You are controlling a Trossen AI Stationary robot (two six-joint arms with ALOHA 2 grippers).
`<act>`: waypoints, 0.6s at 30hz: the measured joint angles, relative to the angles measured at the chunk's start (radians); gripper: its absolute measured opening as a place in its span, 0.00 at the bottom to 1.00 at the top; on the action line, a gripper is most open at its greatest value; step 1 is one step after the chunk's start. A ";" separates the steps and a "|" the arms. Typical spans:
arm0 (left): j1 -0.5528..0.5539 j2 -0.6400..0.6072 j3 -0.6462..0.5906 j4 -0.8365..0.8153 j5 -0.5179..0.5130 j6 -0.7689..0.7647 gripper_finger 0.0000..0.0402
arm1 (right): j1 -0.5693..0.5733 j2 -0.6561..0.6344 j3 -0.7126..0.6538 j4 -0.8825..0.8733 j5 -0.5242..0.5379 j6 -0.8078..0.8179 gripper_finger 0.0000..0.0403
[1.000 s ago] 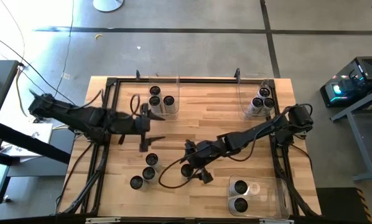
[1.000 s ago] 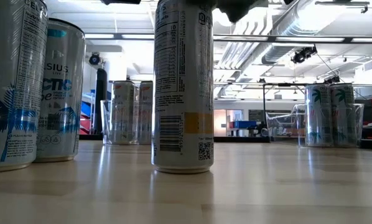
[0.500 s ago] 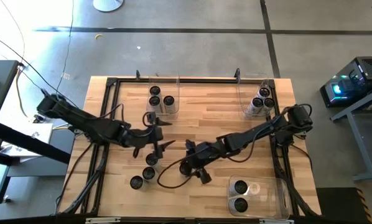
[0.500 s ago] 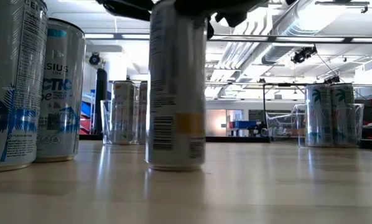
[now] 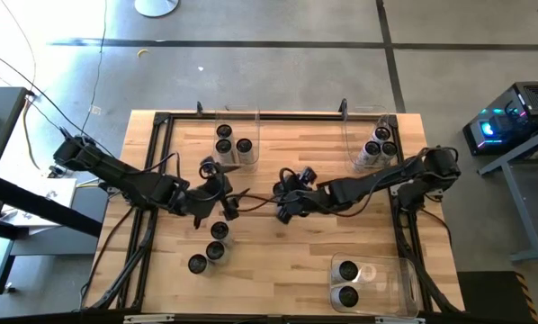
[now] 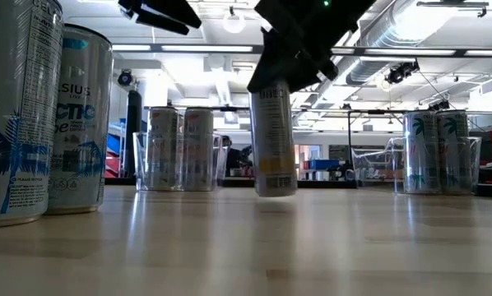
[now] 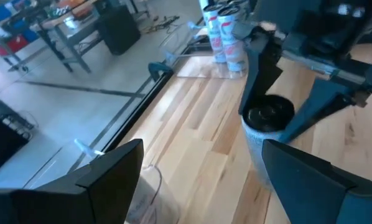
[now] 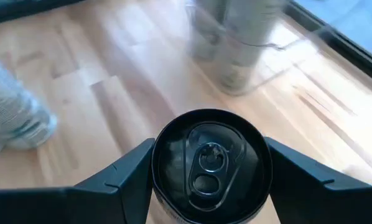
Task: Sort soda cans
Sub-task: Put the white/yellow soda can into the top left transparent bin
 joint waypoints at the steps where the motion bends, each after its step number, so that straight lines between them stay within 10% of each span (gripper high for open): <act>1: 0.000 0.000 0.000 -0.012 -0.004 -0.009 0.81 | -0.005 0.003 0.000 0.000 0.006 0.008 0.59; 18: 0.000 0.000 0.000 -0.086 0.092 -0.059 0.81 | -0.099 0.034 0.001 0.188 -0.463 -0.520 0.59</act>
